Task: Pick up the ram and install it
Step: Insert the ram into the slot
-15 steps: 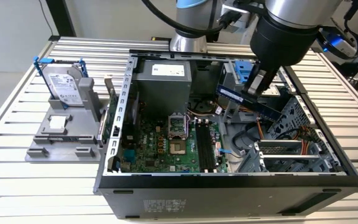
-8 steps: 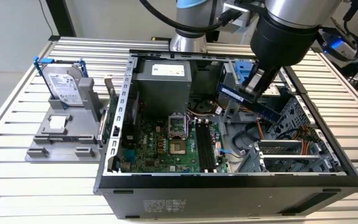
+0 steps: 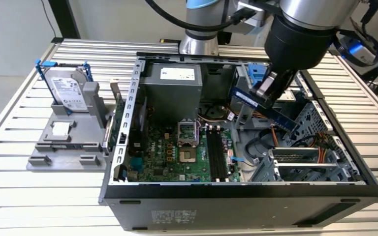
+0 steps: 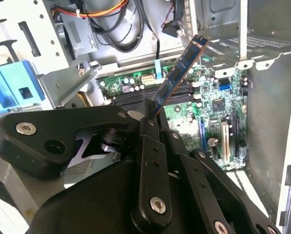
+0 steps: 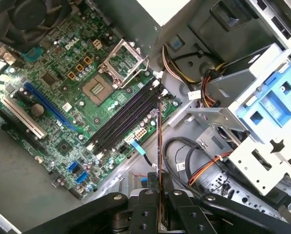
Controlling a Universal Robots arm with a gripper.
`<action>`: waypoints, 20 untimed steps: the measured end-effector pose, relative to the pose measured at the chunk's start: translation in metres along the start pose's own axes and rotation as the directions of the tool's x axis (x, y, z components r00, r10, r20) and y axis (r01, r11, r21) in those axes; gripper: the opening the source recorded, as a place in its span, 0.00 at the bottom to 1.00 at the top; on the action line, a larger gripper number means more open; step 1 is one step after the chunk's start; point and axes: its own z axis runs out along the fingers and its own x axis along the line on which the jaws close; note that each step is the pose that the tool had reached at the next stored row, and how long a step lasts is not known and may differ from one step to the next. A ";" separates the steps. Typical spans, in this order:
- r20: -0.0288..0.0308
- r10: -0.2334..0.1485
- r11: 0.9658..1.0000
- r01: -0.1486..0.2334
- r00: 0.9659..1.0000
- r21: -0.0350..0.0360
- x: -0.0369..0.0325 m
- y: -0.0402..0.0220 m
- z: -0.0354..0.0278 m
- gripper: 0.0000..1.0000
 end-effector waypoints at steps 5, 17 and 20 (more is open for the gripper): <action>0.001 0.050 0.999 -0.050 0.999 0.004 0.0000 0.0000 0.0000 0.00; 0.003 0.170 0.985 -0.170 0.985 0.014 0.0000 0.0000 0.0000 0.00; 0.005 0.209 0.978 -0.209 0.978 0.017 0.0000 0.0000 0.0000 0.00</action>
